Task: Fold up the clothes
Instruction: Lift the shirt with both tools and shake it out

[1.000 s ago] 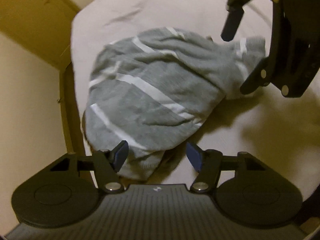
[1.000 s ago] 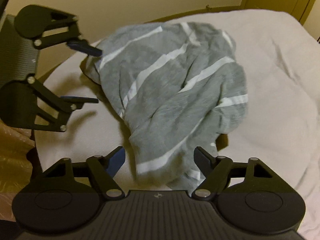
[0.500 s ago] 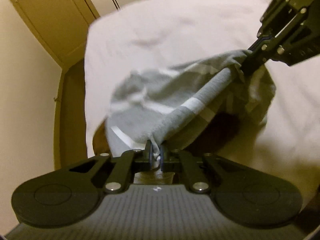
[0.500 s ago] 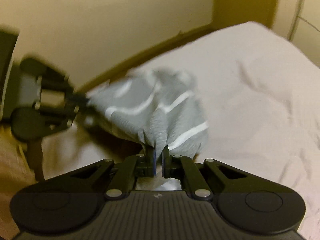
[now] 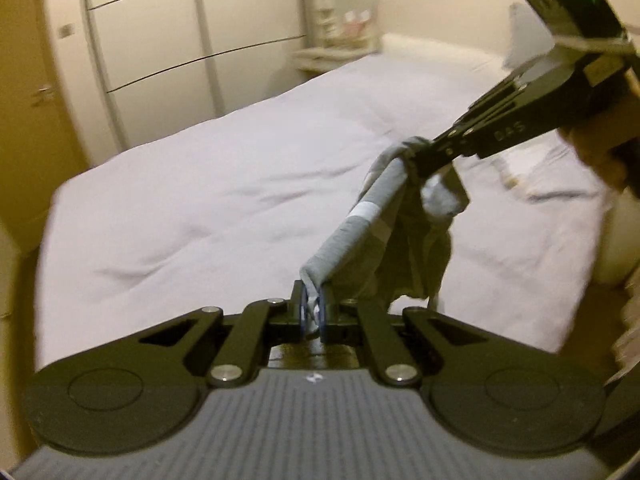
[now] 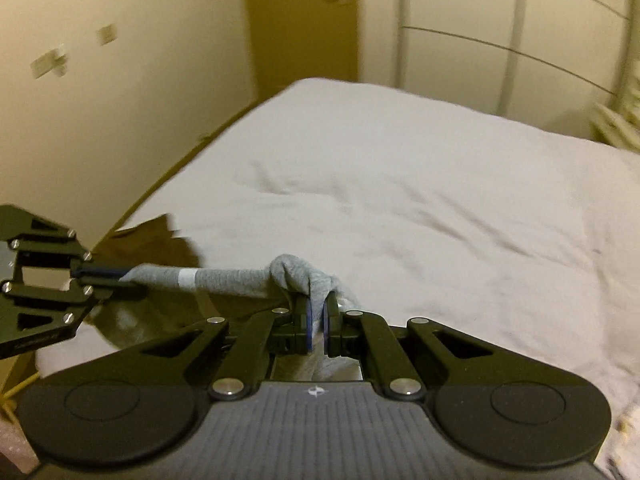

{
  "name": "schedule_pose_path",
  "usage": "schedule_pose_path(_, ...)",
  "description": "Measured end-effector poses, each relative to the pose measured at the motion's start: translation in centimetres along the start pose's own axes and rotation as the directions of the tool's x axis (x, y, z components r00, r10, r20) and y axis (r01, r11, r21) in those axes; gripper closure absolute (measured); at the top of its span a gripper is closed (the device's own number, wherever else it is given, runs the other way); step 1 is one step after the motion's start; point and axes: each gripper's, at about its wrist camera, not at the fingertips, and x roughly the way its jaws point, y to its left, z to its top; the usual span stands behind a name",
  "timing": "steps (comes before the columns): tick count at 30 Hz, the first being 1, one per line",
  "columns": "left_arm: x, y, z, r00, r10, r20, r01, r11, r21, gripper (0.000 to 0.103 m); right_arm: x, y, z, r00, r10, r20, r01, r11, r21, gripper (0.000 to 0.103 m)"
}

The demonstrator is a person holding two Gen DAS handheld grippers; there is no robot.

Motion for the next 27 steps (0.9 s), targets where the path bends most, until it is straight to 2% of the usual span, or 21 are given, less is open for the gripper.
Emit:
schedule_pose_path(3,2.6,-2.9,2.9,0.997,-0.080,0.006,0.080,0.997,0.007,0.100,-2.7,-5.5,-1.1,0.999,-0.036,-0.012,0.037,0.999,0.022,0.098)
schedule_pose_path(7,6.0,-6.3,5.7,0.986,-0.165,-0.021,0.164,0.986,-0.021,0.100,-4.3,-12.2,-2.6,0.999,-0.017,-0.046,0.020,0.996,0.082,0.098)
schedule_pose_path(9,7.7,-7.6,6.7,0.986,-0.160,-0.038,0.159,0.987,-0.027,0.100,-3.9,-14.8,-2.6,0.999,-0.005,-0.051,0.010,0.995,0.100,0.097)
schedule_pose_path(13,10.1,-9.9,8.9,0.994,-0.095,-0.056,0.096,0.995,0.005,0.100,-4.0,-18.2,-2.1,1.000,0.001,-0.020,0.000,0.999,0.035,0.098)
schedule_pose_path(16,10.7,-10.8,10.4,0.996,-0.075,-0.055,0.078,0.996,0.043,0.100,-4.2,-20.0,-2.3,1.000,-0.013,-0.003,0.013,1.000,-0.018,0.098)
schedule_pose_path(19,10.6,-12.4,10.7,0.993,-0.098,-0.065,0.104,0.990,0.097,0.100,-5.0,-21.6,-4.1,1.000,-0.009,-0.014,0.009,1.000,0.025,0.098)
schedule_pose_path(23,9.3,-13.4,9.3,0.984,-0.159,-0.084,0.169,0.976,0.138,0.100,-6.8,-21.3,-7.8,0.999,-0.009,-0.040,0.014,0.994,0.108,0.098)
schedule_pose_path(27,8.2,-13.6,9.1,0.966,-0.242,-0.097,0.252,0.960,0.121,0.100,-9.8,-21.2,-9.7,0.998,0.008,-0.058,0.004,0.979,0.206,0.098)
